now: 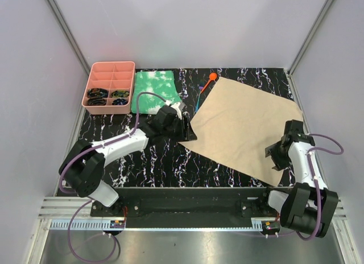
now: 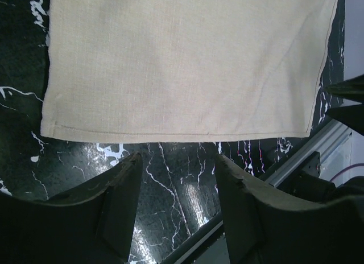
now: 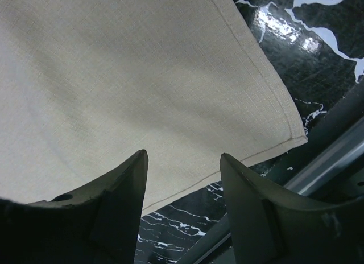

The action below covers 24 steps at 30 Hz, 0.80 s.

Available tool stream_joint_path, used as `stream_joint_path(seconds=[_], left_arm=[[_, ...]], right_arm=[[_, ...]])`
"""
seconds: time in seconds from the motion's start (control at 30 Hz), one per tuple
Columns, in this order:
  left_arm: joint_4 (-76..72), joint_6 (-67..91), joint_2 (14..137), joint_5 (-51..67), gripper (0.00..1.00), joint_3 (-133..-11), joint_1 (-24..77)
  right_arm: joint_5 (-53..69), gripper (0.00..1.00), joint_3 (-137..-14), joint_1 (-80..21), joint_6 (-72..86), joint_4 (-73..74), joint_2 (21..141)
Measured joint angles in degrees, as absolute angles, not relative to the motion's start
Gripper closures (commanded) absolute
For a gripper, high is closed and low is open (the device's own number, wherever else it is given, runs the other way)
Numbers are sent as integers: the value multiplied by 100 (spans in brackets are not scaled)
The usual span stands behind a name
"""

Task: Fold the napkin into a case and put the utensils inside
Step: Pick up the flattened napkin from the center of the board.

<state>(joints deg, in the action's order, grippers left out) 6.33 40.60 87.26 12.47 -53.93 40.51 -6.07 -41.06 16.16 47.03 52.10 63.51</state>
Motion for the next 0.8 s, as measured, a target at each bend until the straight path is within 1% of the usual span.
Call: stream_joint_path(seconds=[0.17, 0.4, 0.67, 0.8], left_arm=[[593, 4060, 8722, 1356, 44, -5334, 4101], [657, 3997, 8705, 1350, 43, -5330, 4119], [777, 3907, 8705, 1347, 43, -5330, 4069], [788, 3905, 8705, 1347, 43, -5330, 4053]], right_arm=[[-600, 39, -4104, 1619, 4622, 4805, 6928], [-342, 40, -4491, 1619, 4237, 4150, 8309], [-156, 38, -5699, 1498, 3726, 3994, 9697], [-152, 36, -6506, 1155, 3356, 3892, 10333]])
